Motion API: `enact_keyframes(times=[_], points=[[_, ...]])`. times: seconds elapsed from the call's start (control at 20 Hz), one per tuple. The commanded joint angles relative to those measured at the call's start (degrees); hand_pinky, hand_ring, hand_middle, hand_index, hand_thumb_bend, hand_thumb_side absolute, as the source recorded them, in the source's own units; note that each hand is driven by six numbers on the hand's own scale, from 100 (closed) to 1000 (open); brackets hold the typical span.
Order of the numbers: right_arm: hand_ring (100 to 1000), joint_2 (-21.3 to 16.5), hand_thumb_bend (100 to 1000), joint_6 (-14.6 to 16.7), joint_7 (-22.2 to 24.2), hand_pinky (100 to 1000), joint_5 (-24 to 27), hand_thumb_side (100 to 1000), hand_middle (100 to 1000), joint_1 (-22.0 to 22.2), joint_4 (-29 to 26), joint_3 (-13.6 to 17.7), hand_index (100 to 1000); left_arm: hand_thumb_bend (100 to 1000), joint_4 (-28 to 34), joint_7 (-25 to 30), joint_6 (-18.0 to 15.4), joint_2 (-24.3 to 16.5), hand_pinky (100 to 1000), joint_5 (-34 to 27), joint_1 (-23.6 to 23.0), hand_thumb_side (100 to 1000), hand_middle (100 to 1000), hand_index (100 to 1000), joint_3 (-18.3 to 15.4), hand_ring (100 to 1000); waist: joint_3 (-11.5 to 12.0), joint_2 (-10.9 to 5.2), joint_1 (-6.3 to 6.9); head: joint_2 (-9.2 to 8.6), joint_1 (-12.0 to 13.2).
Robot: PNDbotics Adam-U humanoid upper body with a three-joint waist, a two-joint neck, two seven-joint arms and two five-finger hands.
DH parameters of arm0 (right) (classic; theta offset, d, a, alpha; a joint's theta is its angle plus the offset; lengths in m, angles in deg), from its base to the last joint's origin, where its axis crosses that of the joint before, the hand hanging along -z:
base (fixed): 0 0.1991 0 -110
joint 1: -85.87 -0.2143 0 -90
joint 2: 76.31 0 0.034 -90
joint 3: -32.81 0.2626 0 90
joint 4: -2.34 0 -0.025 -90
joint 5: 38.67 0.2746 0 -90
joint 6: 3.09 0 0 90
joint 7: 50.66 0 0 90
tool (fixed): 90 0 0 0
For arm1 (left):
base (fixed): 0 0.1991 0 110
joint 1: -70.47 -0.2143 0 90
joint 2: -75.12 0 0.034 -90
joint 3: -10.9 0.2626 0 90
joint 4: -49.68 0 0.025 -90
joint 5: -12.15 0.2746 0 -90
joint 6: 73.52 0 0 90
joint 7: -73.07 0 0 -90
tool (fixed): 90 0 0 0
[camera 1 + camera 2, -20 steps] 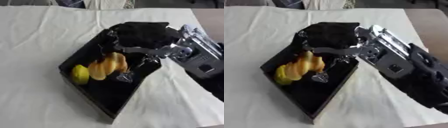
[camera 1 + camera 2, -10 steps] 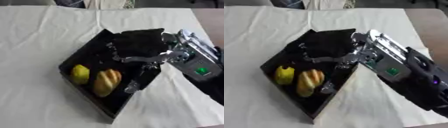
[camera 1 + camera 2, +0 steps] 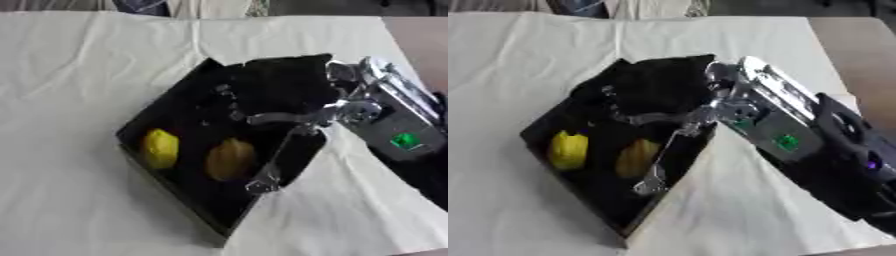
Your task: Pick up objects on the table and place them in the box.
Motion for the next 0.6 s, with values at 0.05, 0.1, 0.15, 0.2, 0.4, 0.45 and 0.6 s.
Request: enact_keyframes(times=[0.05, 0.1, 0.15, 0.2, 0.4, 0.45, 0.6], points=[[1000, -0.40, 349, -0.80, -2.49, 893, 0.90, 483, 865, -0.58, -0.95, 2.54, 914, 385, 0.90, 0.03, -0.03, -1.12, 841, -0.04, 0.12, 516, 757, 872, -0.24, 782, -0.09, -1.22, 0.37, -0.03, 0.10], [991, -0.34, 325, -1.40, -3.31, 885, 1.64, 434, 841, -0.44, -0.95, 3.54, 907, 385, 0.90, -0.01, -0.02, -1.10, 841, -0.02, 0.08, 516, 757, 872, -0.29, 782, -0.17, -1.24, 0.43, -0.06, 0.17], [985, -0.31, 310, -2.18, -4.19, 884, 2.48, 422, 833, -0.21, -0.95, 4.82, 904, 385, 0.90, -0.08, 0.00, -1.09, 841, 0.01, 0.02, 516, 757, 872, -0.35, 782, -0.27, -1.26, 0.50, -0.08, 0.28], [972, -0.37, 247, -3.03, -5.11, 883, 3.37, 378, 804, 0.15, -0.95, 6.17, 883, 384, 0.90, -0.15, 0.01, -1.09, 841, 0.05, -0.04, 516, 757, 872, -0.41, 782, -0.38, -1.27, 0.57, -0.11, 0.42], [956, -0.22, 100, -6.76, -8.90, 902, 7.14, 236, 735, 2.93, -0.95, 12.20, 840, 382, 0.90, -0.74, 0.13, -1.06, 841, 0.33, -0.38, 516, 757, 871, -0.90, 782, -1.23, -1.25, 0.87, -0.09, 1.61], [953, 0.15, 100, -7.64, -9.78, 904, 8.02, 231, 725, 3.63, -0.95, 13.63, 833, 382, 0.90, -0.93, 0.17, -1.04, 841, 0.41, -0.50, 516, 757, 871, -1.04, 782, -1.52, -1.23, 0.96, -0.06, 2.07], [947, 0.12, 100, -10.29, -15.25, 915, 13.49, 218, 706, 5.26, -0.95, 20.83, 814, 383, 0.90, -1.40, 0.17, -1.06, 841, 0.59, -0.59, 513, 757, 871, -1.20, 782, -1.90, -1.10, 1.08, -0.09, 3.20]])
